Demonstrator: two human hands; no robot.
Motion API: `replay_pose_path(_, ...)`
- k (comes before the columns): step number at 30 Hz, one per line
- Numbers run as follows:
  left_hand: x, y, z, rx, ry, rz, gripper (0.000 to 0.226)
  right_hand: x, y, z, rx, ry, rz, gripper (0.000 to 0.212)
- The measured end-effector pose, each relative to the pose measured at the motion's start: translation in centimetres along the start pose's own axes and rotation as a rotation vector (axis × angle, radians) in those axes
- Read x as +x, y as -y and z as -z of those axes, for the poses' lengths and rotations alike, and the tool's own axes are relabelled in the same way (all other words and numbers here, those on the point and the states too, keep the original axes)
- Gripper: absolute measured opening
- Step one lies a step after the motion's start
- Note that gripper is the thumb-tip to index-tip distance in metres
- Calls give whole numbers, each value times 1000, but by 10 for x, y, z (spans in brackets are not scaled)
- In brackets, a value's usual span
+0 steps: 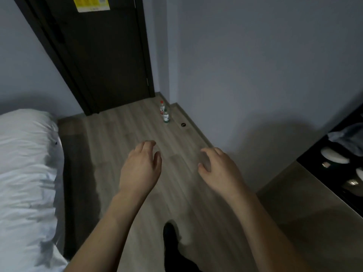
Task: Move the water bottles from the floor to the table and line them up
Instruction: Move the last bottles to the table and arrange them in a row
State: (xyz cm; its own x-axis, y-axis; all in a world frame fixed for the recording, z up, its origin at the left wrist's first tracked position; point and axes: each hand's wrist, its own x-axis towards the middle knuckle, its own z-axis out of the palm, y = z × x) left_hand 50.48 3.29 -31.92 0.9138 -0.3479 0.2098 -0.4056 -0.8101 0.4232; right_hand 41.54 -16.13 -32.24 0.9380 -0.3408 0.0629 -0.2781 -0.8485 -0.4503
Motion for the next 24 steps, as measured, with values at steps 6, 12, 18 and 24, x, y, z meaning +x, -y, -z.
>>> replay_pose_path(6,121,49,3,65,-3,-2,40,137,35,-23,46,-8,13,47)
replay_pose_path(12,226,94,21,66,-53,20,40,243,81,-34,38,-4,68,47)
replay_pose_path(18,306,140,15,25,-24,58,40,326,115,-62,24,15,75,46)
replay_pose_path(24,405,204,13,4,-6,1,40,423,157,-102,1,42,40,48)
